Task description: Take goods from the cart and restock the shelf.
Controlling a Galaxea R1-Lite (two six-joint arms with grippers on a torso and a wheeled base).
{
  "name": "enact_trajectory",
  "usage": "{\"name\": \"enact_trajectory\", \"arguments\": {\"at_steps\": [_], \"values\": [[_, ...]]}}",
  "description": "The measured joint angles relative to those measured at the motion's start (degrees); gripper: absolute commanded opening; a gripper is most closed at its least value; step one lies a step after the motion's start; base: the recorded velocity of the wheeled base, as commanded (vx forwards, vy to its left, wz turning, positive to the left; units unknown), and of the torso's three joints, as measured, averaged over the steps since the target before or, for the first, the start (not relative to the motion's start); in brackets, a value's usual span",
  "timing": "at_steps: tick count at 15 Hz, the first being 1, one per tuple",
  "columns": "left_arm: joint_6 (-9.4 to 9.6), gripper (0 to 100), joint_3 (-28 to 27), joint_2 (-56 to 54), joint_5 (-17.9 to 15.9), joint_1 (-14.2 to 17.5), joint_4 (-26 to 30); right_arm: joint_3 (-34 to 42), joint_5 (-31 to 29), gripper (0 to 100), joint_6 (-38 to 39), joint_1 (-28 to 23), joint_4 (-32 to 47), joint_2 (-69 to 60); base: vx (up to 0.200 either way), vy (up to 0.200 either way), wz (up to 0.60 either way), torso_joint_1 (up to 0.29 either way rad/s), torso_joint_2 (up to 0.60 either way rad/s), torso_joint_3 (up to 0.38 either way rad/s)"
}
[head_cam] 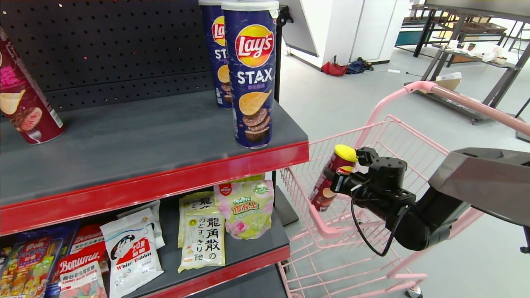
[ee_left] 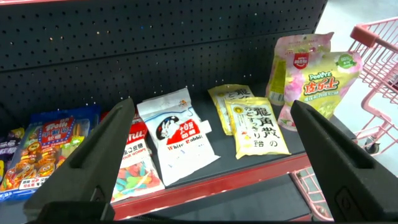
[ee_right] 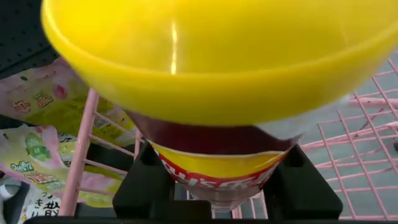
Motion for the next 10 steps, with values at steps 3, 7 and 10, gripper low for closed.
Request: {"name": "enact_trajectory", "arguments": {"at_steps": [3, 7, 10], "values": [[0.0, 100, 0.0, 0.0, 0.0, 0.0, 0.02, -3.04, -0.16, 0, -2.08, -1.41, 8.75, -6.21, 0.0, 0.0, 0.0, 0.0, 0.0, 0.0], [0.0, 100, 0.0, 0.0, 0.0, 0.0, 0.0, -9.42, 0.6, 0, -7.85, -4.41, 25.83, -21.78, 0.0, 0.0, 0.0, 0.0, 0.0, 0.0], [0.0, 100, 0.0, 0.0, -0.02, 0.0, 0.02, -11.0, 0.98, 0, -12.67, -5.6, 38.07, -35.12, 0.0, 0.0, 0.0, 0.0, 0.0, 0.0]]}}
